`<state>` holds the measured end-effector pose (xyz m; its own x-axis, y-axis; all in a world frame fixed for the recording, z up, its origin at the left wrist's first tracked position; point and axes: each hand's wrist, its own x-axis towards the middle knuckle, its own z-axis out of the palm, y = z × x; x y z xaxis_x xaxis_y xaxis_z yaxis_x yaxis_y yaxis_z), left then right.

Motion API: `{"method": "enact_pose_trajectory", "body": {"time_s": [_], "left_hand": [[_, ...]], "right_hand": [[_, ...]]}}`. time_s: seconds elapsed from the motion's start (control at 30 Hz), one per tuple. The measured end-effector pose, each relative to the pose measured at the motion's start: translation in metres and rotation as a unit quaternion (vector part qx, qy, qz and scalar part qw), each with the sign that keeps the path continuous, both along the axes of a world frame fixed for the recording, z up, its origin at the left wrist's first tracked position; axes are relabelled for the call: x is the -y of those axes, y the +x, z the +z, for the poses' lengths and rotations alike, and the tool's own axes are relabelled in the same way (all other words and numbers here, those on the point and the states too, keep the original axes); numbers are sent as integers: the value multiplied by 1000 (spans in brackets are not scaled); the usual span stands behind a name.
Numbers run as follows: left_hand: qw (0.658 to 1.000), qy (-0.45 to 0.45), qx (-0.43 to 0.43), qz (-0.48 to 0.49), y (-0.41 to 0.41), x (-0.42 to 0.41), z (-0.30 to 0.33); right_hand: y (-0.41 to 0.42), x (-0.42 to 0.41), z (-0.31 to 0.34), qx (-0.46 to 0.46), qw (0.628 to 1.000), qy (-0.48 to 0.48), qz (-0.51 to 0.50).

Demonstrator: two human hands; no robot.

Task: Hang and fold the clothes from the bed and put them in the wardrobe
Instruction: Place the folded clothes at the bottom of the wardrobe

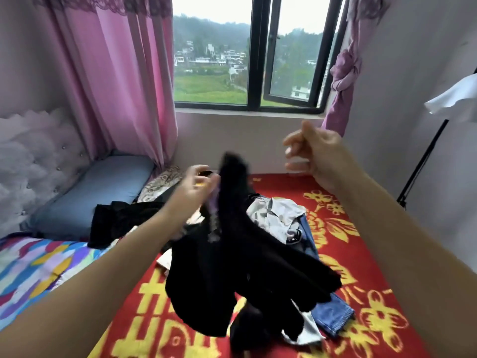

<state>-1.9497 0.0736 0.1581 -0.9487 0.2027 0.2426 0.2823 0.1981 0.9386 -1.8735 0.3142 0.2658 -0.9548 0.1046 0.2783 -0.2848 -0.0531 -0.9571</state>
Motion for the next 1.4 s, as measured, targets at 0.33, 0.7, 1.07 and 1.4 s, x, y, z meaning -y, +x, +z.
{"method": "enact_pose_trajectory", "body": {"time_s": [0.33, 0.7, 1.07, 1.4], "left_hand": [[932, -289, 186, -112, 29, -40, -149], [855, -349, 327, -198, 96, -81, -352], [738, -566, 154, -334, 178, -216, -528], [833, -450, 278, -166, 133, -187, -512]], "right_hand": [[-18, 1, -159, 308, 937, 159, 32], [61, -62, -475, 572, 763, 299, -25], [57, -149, -627, 403, 608, 682, -49], [32, -174, -597, 362, 750, 553, -29]]}}
